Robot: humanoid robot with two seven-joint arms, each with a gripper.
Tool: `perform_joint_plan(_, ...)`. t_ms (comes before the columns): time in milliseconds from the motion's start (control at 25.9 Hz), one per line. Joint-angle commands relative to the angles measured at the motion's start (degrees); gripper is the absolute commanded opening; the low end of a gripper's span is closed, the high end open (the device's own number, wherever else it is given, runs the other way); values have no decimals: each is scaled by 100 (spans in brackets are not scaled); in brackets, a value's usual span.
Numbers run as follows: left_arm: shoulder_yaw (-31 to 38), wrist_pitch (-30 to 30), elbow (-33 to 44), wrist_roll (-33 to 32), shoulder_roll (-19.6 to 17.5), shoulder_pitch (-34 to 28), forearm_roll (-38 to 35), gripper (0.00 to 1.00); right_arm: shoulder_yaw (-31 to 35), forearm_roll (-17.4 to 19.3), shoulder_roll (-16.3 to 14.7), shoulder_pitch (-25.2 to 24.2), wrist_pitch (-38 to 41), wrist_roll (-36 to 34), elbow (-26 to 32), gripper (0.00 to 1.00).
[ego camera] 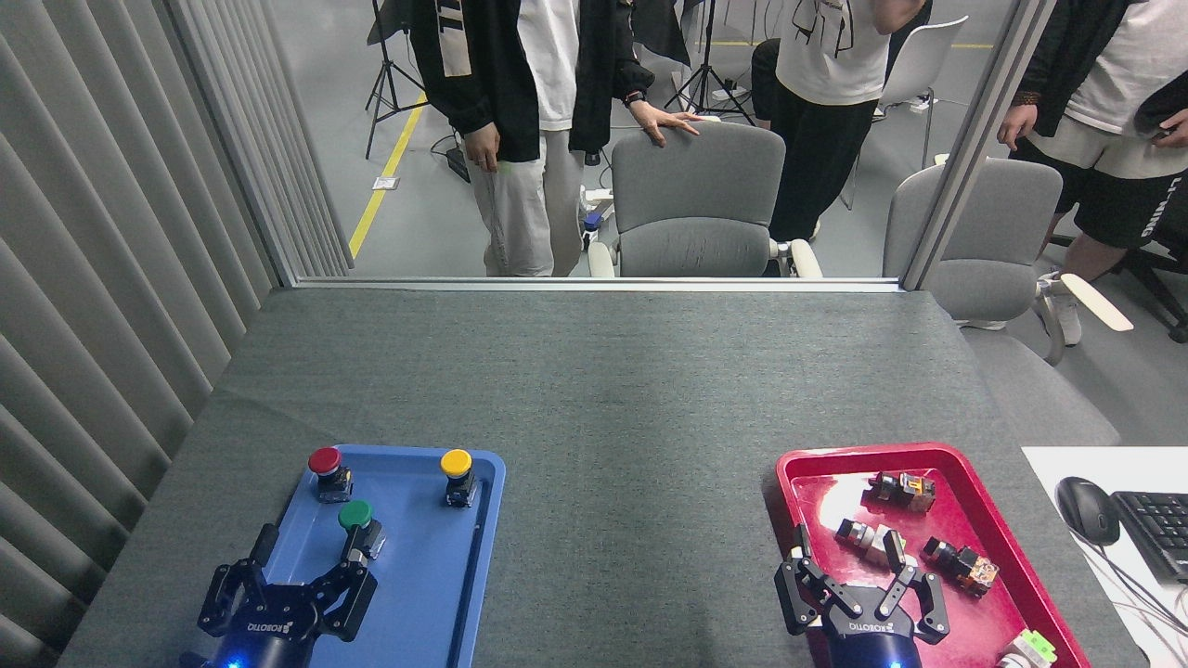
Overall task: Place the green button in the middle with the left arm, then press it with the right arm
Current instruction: 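Lower the left gripper over the green button on the blue tray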
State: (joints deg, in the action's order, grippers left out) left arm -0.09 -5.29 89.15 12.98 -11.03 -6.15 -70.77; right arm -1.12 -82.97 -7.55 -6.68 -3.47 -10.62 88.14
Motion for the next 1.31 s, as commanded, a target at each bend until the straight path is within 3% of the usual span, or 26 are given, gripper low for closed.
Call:
perform_joint_plan(0, 0, -7, -3, 2, -5, 0, 2, 100, -2, 0, -1, 0, 4, -10, -7, 100)
perform_joint_plan(695, -35, 55, -311, -15, -31, 123, -60, 100, -2, 0, 17, 0, -5, -19, -24, 100)
perform_joint_plan(1082, -176, -86, -1778, -393, -154, 747, -69, 100, 7, 0, -1, 9, -14, -28, -24, 100)
perform_joint_plan(1275, -290, -666, -2622, -314, -180, 1274, -69, 100, 7, 0, -1, 0, -14, -28, -24, 100)
